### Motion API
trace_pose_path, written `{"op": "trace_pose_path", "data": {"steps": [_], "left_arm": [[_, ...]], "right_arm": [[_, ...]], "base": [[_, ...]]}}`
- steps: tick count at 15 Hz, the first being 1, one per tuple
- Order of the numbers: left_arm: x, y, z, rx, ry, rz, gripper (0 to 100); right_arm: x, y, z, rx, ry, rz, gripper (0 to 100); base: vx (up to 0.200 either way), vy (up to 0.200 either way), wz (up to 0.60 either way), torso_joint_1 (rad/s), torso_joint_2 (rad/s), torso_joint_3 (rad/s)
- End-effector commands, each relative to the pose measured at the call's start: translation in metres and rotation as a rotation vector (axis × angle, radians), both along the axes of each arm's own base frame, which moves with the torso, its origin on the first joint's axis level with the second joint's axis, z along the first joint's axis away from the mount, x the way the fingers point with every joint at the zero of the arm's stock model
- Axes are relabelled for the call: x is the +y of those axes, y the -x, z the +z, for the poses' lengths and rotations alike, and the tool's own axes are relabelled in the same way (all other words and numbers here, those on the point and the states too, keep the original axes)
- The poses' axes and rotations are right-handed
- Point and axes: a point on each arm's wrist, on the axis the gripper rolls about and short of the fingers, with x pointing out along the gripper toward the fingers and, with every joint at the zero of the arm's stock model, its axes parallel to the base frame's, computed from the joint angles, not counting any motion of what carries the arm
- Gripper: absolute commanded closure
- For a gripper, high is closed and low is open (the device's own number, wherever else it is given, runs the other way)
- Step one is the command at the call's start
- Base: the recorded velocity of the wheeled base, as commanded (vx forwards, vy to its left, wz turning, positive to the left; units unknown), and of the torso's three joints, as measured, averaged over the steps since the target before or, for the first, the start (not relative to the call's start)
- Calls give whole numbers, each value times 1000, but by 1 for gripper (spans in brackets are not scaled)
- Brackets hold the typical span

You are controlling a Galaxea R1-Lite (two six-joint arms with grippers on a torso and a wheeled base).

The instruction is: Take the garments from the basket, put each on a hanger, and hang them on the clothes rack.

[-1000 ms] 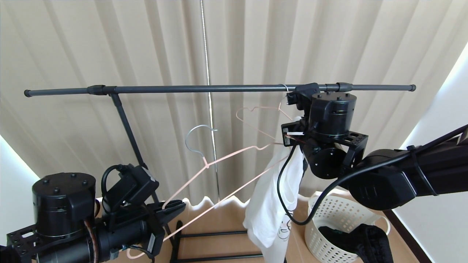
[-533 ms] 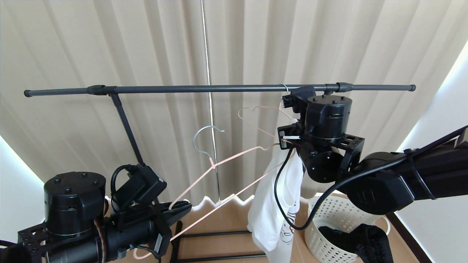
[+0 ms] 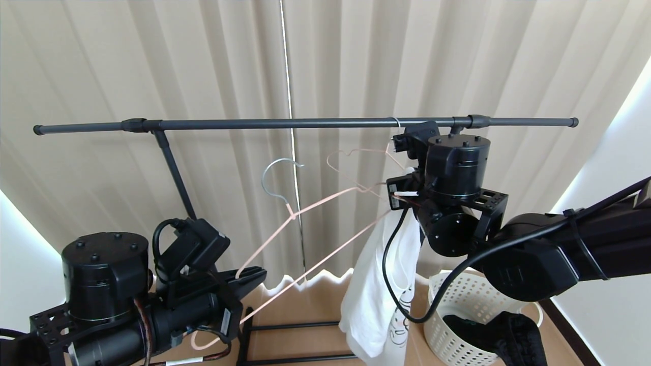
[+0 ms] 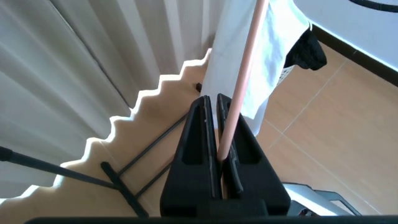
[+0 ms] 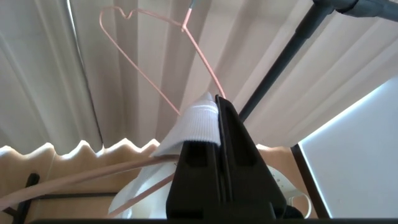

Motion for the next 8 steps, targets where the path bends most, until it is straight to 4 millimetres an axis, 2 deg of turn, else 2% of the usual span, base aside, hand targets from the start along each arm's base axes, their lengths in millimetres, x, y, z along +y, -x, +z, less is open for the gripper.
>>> {"op": "trace_pose_path", "data": {"steps": [1,6,8], "left_arm": [[-4,-2,-1,6,4,-7,100],[-9,-9,0,9,23,18,100],[-14,-13,1,-26,16,70,100]], "right_arm": [[4,2,-2,4,3,13,100],[6,6,-3,6,10,2,100],[16,13,-2,-14,26,-97,100]], "base": [[0,0,0,0,0,0],[0,0,0,0,0,0],[0,0,0,0,0,0]]}}
